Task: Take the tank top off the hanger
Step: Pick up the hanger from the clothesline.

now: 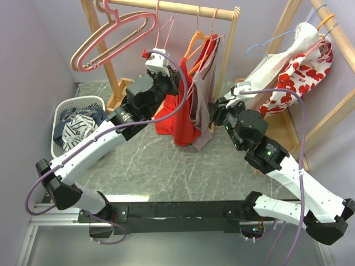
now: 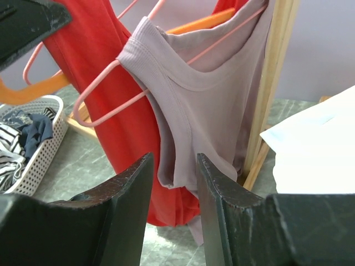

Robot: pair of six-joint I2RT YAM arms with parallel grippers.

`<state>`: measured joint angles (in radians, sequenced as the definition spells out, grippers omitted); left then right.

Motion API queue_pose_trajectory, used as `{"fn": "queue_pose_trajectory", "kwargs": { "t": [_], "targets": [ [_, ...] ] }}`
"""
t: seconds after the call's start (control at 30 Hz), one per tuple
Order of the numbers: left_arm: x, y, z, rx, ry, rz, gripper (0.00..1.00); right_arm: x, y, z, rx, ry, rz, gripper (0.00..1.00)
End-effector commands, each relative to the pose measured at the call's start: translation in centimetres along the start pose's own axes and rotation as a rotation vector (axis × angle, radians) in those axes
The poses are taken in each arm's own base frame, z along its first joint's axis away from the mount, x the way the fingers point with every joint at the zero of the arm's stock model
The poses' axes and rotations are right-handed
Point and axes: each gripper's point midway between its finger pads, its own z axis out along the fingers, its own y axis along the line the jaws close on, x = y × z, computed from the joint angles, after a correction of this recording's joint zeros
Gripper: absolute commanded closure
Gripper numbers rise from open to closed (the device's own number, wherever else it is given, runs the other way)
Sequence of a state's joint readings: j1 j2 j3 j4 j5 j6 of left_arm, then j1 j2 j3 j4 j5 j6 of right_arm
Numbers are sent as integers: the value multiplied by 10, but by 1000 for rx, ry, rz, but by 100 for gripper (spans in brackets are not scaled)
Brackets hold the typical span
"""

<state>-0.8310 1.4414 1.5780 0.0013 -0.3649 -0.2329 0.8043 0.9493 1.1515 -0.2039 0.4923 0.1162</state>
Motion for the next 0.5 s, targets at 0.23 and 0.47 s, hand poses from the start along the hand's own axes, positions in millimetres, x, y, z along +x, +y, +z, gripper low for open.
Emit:
{"fn": "queue_pose_trajectory", "kwargs": {
  "t": [0.23, 0.47],
  "targets": [
    [-75, -3, 24, -49, -223, 23, 99, -7, -3, -5, 1, -25, 30, 55],
    [-92, 5, -4, -52, -256, -20, 99, -8, -9, -7, 21, -38, 27, 56]
  ]
}}
